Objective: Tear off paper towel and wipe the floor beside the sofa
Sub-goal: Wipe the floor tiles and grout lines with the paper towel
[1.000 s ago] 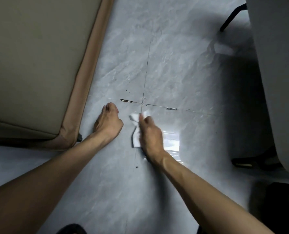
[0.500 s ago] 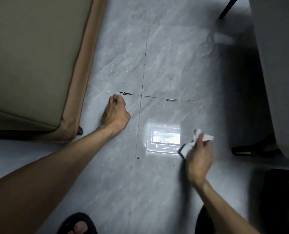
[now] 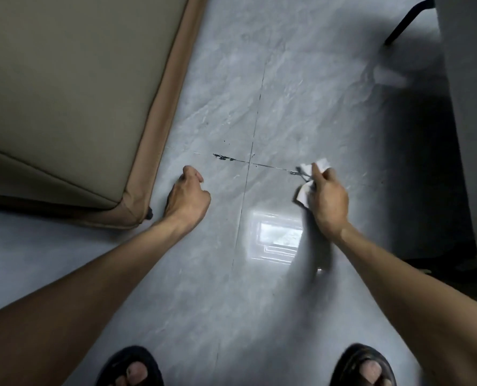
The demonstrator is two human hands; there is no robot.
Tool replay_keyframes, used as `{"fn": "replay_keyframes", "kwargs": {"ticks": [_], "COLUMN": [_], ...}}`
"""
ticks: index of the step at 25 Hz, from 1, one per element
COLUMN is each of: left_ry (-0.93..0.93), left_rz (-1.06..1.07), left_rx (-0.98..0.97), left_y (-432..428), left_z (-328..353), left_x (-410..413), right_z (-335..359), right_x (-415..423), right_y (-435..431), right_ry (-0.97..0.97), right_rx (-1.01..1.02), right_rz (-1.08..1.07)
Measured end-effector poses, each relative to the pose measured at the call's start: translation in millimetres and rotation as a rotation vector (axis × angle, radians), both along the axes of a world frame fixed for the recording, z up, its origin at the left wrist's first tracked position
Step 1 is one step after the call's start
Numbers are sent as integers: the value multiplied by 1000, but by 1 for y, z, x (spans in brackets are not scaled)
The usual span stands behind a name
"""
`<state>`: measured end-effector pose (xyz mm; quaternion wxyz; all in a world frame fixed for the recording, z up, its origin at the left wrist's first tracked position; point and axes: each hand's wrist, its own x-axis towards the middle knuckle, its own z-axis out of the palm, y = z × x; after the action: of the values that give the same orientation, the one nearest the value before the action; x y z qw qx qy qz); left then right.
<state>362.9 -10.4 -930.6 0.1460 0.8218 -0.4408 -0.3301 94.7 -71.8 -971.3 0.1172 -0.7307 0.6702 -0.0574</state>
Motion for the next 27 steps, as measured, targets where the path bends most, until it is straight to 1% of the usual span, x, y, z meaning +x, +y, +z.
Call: {"fn": "replay_keyframes", "kwargs": {"ticks": [1,2,3,4,5,6,7,8,9,10,12,13,14,16,18,19,21,24,25,27], "left_ry": [1,-1,-8,-17,-26,-36,-44,-54,-68,-79,-89,-95,-102,-139,-203,-233,-274,-296,-304,-314], "left_rz": [1,12,28,44,64,92,118,137,145,143,138,127,110,33,-65,-89,-119,-163,-170,-186], "left_rx": [10,13,8,-4,-22,-42,-62,-81,-94,-96,-82,-73,-67,-59,3,32,53,66,75,99], "left_y": [5,8,11,11,11,9,6,4,3,3,3,2,1,-4,-7,-8,-11,-14,-15,-18], "left_z": [-2,-5,-6,-8,-8,-9,-10,-11,-12,-12,-15,-16,-18,-26,-32,-34,-37,-40,-39,-39], "left_x": [0,0,-1,-2,-2,-1,1,4,8,10,10,9,9,10,11,11,9,3,3,2], "right_z": [0,0,-2,-6,-8,-10,-10,-7,-5,-4,-4,-7,-9,-17,-20,-20,-15,-18,-18,-15], "right_x": [3,24,59,99,136,164,173,171,160,145,120,114,114,114,99,93,93,111,119,136], "right_y": [-12,-14,-9,4,23,43,46,32,8,-21,-70,-78,-75,-57,-52,-61,-77,-76,-75,-82], "right_ry": [19,33,-7,-77,-144,-188,-225,-255,-267,-225,-116,-115,-167,-249,-277,-282,-293,-309,-350,-446], "right_rx": [-30,-47,-43,-26,42,148,206,230,233,215,-2,-75,-53,62,133,125,81,1,-2,48], "right_rz": [-171,-263,-233,-71,177,471,714,839,838,749,527,482,474,590,716,720,680,698,670,522]}}
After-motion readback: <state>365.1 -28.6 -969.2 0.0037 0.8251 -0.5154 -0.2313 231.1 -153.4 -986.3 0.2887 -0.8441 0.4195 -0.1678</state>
